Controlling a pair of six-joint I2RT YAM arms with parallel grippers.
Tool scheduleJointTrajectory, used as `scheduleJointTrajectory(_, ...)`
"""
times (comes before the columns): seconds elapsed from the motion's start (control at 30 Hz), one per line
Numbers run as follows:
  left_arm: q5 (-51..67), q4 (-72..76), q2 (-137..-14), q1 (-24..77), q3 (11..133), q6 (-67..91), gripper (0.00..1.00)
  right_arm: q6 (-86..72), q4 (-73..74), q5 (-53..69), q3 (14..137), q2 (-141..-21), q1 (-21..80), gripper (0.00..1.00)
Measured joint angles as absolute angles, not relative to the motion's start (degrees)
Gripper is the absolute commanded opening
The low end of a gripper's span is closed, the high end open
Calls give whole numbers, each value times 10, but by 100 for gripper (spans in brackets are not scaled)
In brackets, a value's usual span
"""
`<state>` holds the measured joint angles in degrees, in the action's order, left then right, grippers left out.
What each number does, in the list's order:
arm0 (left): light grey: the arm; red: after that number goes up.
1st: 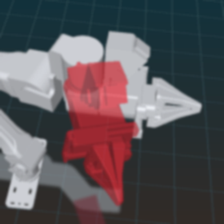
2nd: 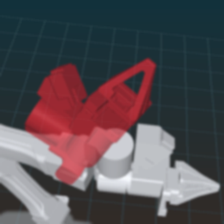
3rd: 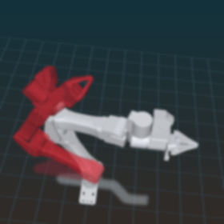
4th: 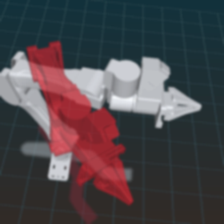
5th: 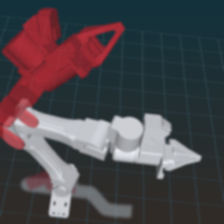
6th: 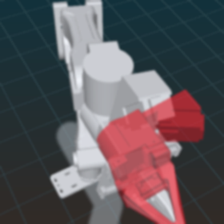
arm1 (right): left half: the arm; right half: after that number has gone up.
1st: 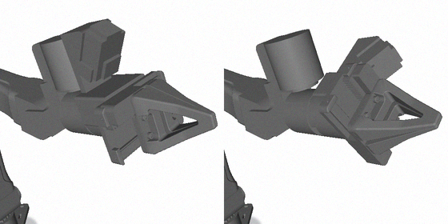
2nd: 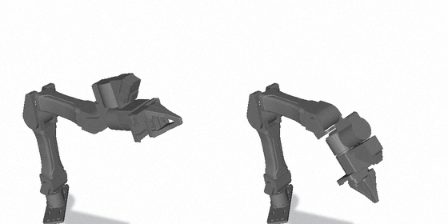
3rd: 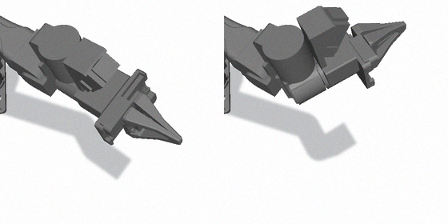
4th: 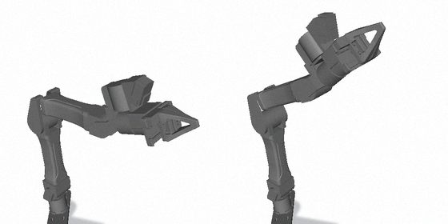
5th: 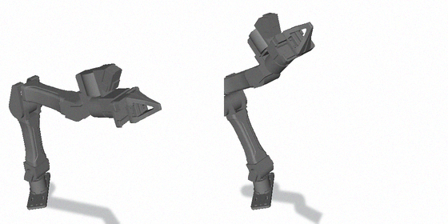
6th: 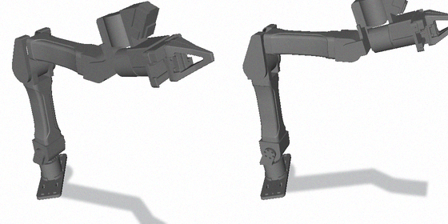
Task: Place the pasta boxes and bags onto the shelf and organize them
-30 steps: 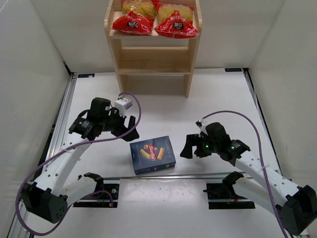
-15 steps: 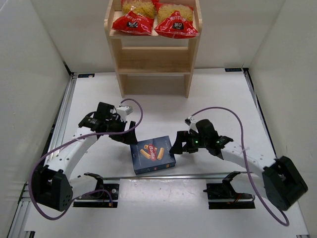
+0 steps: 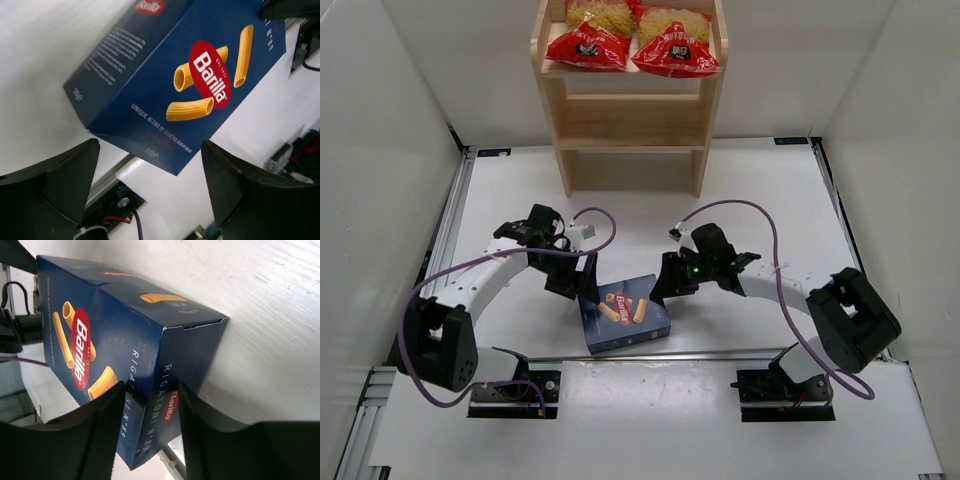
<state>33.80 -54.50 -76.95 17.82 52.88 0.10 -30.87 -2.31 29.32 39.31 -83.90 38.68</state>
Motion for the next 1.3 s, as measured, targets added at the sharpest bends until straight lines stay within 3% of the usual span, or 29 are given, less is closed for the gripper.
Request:
scheduleJointTrajectory(0.03,341,-552,-776,179,529,2,88,-309,-22,298,396,-843,387,39)
scheduleJointTrajectory(0.07,344,-555,-783,180,529,3,77,-306,-18,302,400,-846,387,33)
scheduleJointTrajectory(0.13,338,-558,-798,183,529,2,70,-299,1,306,416,-851,387,17)
scheduleJointTrajectory(0.2,333,-562,-821,182,529,1,67,-294,26,307,436,-859,384,15)
scheduleJointTrajectory(0.3,331,-566,-851,182,529,1,59,-291,47,308,452,-867,382,0)
scheduleJointTrajectory(0.57,333,-583,-903,181,552,8,49,-283,82,302,469,-866,382,0)
scheduleJointTrajectory(0.9,366,-540,-954,189,593,13,50,-272,197,206,549,-795,383,0)
scheduleJointTrajectory(1.13,370,-562,-993,188,619,14,58,-267,223,168,587,-801,404,0)
scheduleJointTrajectory(1.3,356,-614,-1040,185,653,19,58,-253,272,149,712,-860,437,0)
